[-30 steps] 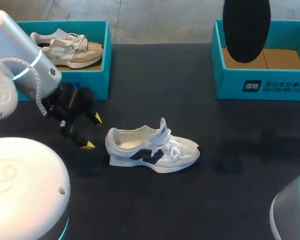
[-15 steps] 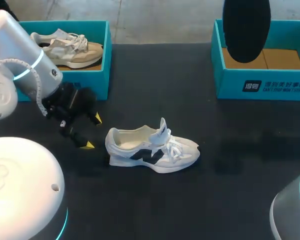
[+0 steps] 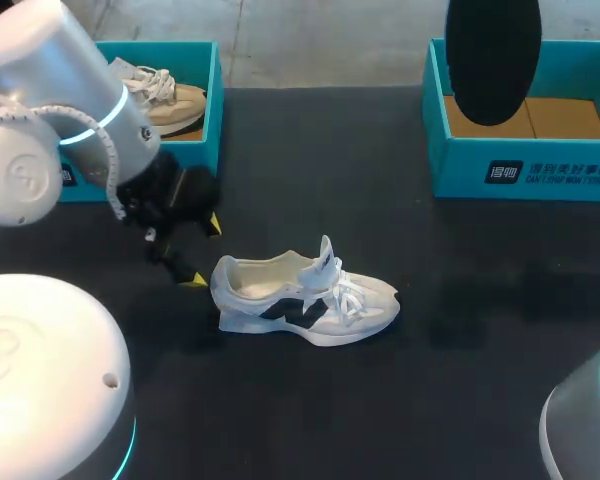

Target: Take the shoe out of the shoebox, open the shoe tongue, remove and reinsert the insole, then place the shoe into the shoebox

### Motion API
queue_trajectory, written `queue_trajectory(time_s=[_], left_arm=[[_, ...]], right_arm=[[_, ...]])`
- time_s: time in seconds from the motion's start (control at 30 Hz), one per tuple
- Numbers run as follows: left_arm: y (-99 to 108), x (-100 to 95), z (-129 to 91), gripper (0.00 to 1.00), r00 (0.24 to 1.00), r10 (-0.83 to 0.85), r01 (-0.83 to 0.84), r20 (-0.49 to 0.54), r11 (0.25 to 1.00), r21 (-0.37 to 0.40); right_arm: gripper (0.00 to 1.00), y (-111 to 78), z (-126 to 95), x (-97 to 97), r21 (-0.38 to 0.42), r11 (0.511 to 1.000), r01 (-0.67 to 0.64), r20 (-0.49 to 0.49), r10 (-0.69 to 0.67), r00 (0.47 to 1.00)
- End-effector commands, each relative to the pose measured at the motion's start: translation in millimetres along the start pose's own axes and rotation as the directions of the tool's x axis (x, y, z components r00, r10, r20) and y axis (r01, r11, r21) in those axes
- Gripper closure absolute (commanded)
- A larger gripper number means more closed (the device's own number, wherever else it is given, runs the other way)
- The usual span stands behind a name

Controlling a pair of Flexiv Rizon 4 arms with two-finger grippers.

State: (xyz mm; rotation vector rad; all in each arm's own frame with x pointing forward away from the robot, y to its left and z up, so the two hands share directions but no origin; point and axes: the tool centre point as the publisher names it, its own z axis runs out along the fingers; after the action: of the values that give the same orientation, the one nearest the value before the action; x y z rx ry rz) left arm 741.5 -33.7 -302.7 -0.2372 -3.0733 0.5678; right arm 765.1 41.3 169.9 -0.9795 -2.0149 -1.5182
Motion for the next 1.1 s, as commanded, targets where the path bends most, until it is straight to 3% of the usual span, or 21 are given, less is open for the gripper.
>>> queue_trajectory(time_s=[0.03,0.53,1.1], left_arm=[[-10.7,-3.4,1.0,0.0,1.0,-0.001,0.001,0.004,1.0,-0.02],[-34.1,-14.6,0.7,0.0,1.0,-0.005,0.004,-0.011,0.996,-0.092],[-34.1,-14.4,6.6,0.0,1.0,-0.015,0.011,-0.024,0.989,-0.149]], right_arm=[[1.0,1.6,1.0,0.3,0.003,1.0,-0.002,0.003,0.002,1.0],[1.0,1.6,1.0,0.3,0.003,1.0,-0.002,0.003,0.002,1.0],[1.0,1.6,1.0,0.3,0.003,1.0,-0.002,0.003,0.002,1.0]])
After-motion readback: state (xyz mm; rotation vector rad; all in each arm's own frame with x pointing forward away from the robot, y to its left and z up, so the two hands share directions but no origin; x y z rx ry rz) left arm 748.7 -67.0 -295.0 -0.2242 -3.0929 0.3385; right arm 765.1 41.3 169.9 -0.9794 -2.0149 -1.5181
